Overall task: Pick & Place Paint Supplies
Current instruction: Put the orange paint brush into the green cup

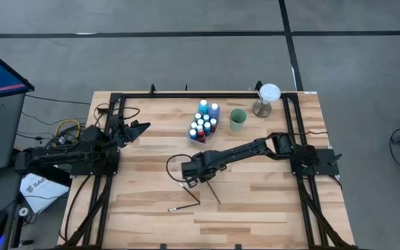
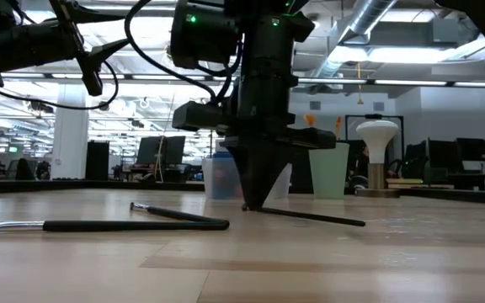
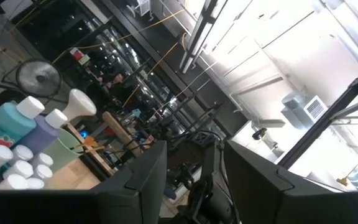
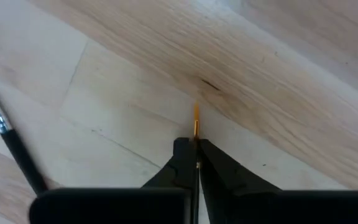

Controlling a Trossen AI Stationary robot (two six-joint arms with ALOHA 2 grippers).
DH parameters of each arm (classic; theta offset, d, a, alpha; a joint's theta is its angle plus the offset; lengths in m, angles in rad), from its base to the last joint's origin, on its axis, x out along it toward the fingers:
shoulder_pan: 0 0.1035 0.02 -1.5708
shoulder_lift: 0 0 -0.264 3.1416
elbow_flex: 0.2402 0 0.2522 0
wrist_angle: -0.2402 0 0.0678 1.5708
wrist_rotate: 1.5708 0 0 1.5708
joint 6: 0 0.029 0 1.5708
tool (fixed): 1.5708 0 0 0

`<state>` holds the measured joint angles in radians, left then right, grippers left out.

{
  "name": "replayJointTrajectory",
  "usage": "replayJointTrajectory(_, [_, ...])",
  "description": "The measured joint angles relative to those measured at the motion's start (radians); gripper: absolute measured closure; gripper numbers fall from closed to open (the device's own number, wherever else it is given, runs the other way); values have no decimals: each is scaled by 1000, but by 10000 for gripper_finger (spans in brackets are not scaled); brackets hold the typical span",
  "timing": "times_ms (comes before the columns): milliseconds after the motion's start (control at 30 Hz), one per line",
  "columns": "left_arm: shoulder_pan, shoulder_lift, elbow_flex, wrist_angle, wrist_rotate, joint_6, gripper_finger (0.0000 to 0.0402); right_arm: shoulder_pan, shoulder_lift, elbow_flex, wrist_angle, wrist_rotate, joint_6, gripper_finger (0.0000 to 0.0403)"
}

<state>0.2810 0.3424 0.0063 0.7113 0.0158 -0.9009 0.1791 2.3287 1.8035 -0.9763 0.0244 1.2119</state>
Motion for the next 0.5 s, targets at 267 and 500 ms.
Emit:
replayJointTrajectory(267, [0,0,0,7,0,-3,247,-2,-42,-9,23,16,-72,402])
replayJointTrajectory(500, [0,0,0,11,0,-8,247,-1,-132,-7,53,109,-57,403])
